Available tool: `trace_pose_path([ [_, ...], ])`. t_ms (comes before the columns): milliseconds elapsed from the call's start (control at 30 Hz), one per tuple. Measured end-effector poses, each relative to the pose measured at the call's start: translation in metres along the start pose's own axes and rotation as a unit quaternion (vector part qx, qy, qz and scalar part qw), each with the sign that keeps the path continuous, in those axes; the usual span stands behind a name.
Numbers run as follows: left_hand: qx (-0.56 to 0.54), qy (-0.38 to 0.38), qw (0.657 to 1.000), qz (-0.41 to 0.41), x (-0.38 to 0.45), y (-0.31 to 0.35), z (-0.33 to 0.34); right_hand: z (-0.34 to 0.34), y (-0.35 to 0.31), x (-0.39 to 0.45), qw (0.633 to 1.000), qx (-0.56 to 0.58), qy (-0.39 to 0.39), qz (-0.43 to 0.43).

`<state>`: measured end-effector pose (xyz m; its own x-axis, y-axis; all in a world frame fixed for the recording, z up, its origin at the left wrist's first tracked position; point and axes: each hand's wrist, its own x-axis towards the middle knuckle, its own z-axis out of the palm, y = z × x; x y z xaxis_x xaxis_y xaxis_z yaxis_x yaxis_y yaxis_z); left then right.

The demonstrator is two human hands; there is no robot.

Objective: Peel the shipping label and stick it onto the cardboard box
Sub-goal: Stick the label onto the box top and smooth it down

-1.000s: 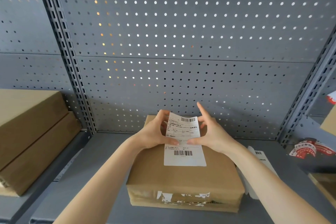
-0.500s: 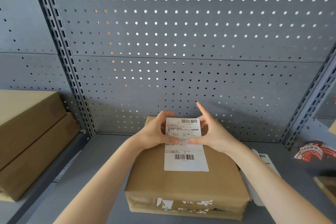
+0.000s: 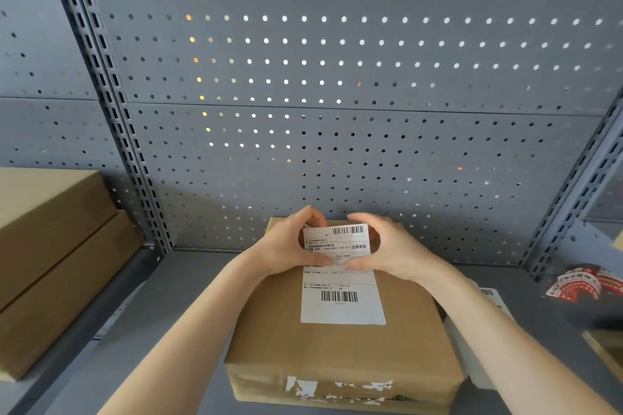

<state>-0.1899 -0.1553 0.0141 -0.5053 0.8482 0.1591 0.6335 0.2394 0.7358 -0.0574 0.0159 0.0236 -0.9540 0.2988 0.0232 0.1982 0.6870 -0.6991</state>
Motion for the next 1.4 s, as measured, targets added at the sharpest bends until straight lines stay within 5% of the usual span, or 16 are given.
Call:
trace_pose_path([
  [1400, 0.115, 0.026, 0.992, -0.047, 0.024, -0.005, -0.002, 0.006, 0.004, 0.033, 0.995, -0.053, 0.062, -0.052],
])
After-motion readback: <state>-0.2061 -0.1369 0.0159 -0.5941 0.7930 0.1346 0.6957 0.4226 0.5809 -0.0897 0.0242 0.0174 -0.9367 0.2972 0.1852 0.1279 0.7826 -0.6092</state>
